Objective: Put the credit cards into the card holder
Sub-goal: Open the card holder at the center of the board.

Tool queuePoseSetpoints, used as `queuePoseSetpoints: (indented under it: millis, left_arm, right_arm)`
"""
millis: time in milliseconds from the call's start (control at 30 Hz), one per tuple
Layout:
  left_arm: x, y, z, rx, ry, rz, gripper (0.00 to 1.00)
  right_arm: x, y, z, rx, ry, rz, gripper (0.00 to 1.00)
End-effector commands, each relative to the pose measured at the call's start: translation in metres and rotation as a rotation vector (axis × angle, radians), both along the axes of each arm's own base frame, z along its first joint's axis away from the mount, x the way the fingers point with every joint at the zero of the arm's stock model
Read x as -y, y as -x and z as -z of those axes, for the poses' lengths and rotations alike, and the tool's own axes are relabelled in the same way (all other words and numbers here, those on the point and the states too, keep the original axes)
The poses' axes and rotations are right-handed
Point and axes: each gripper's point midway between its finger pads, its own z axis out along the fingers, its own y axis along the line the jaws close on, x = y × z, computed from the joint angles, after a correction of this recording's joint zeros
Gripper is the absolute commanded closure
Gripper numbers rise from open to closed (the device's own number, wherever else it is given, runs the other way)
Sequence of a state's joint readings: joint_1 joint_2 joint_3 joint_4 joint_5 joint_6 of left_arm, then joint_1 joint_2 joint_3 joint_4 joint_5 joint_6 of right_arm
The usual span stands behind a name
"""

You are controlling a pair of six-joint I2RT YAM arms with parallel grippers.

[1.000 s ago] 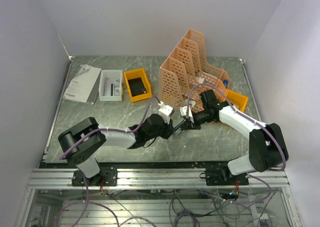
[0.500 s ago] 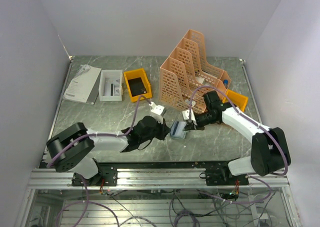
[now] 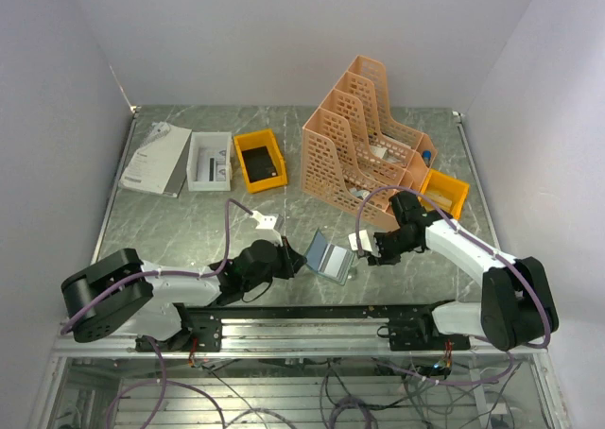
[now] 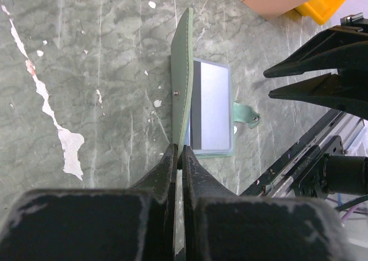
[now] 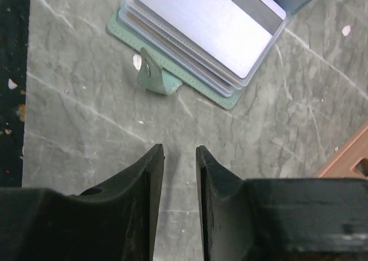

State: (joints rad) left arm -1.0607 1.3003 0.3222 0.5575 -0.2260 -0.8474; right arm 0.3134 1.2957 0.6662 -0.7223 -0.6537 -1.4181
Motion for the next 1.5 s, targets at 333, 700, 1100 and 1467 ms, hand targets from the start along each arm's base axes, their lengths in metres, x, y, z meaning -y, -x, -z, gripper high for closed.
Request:
queuePoseSetpoints:
  millis: [333, 700, 1100, 1467]
  left_arm:
    - [-0.016, 0.003, 0.013, -0.044, -0.004, -0.122, 0.93]
    - [-0.022, 0.002, 0.018, -0.115, -0.019, -0.191, 0.68]
    - [-0.039, 0.010, -0.062, 0.014, 0.171, -0.149, 0.55]
    - [0.018, 0.005, -0.063, 0.004, 0.183, -0.004, 0.54]
  right_arm:
    - [-0.062, 0.024, -0.068, -0.143, -0.323, -0.061, 0.55]
    - [-0.107, 0.074, -0.030, -0.161, -0.202, -0.317, 0.85]
    - [-0.101, 0.080, 0.019, -0.120, 0.020, -0.332, 1.00]
    - [-0.072, 0.020, 0.018, -0.027, 0.072, -0.053, 1.00]
